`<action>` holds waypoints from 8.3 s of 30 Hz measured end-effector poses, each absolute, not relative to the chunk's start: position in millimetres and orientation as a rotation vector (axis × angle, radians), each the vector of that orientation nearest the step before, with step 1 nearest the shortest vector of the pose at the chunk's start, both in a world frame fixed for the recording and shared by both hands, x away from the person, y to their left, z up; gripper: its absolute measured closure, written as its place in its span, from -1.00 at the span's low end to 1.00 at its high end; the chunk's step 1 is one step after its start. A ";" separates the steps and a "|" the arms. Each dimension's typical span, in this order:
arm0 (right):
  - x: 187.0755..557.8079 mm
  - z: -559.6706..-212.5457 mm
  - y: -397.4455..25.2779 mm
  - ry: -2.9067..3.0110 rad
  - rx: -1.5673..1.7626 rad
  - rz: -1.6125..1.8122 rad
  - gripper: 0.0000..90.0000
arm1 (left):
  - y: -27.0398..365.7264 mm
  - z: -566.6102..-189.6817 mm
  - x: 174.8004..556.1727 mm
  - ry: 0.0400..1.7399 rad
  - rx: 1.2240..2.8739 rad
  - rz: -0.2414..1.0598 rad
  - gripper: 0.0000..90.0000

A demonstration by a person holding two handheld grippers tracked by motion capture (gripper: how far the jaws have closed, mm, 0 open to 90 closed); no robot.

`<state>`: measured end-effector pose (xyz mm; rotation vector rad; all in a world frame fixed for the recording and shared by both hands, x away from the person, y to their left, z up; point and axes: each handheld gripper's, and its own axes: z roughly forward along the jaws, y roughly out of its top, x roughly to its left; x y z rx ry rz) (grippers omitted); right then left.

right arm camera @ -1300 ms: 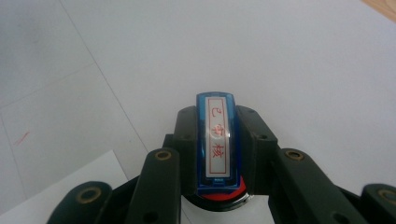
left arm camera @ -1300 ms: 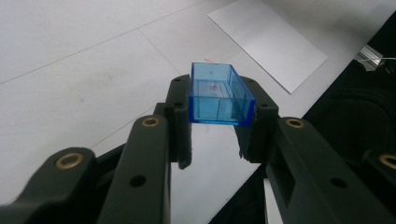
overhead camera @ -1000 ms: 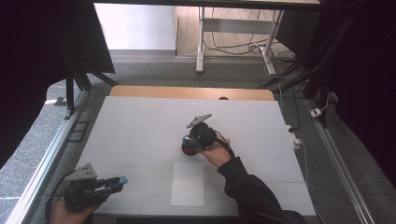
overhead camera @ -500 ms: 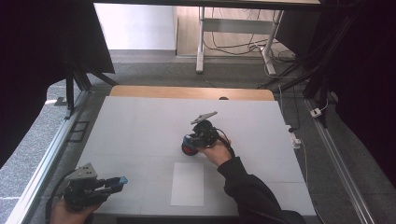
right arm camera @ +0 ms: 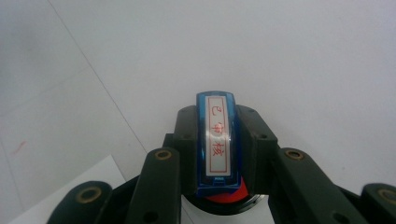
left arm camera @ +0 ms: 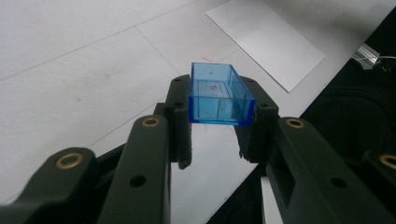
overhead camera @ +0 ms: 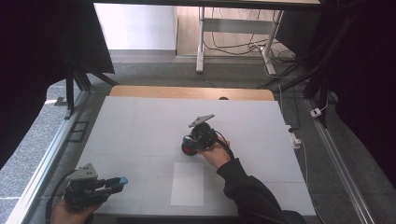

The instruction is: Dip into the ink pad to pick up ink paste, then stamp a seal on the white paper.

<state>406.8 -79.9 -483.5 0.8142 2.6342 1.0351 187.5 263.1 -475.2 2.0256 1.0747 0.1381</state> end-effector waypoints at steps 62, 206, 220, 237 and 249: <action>341.5 -431.2 -109.4 2.676 0.582 1.305 0.58 | 263.9 -474.9 186.7 1.045 2.017 0.122 0.52; 316.5 -495.6 -100.9 2.868 0.578 1.081 0.59 | 262.6 -475.2 189.7 1.040 2.031 0.113 0.52; 311.0 -491.8 -94.9 2.854 0.467 1.010 0.58 | 263.2 -475.2 189.5 1.038 2.026 0.112 0.52; 310.7 -479.2 -97.8 2.824 0.481 1.092 0.58 | 263.6 -475.0 188.9 1.036 2.025 0.112 0.52; 311.2 -467.9 -103.7 2.800 0.482 1.164 0.58 | 263.9 -474.9 188.8 1.036 2.022 0.111 0.52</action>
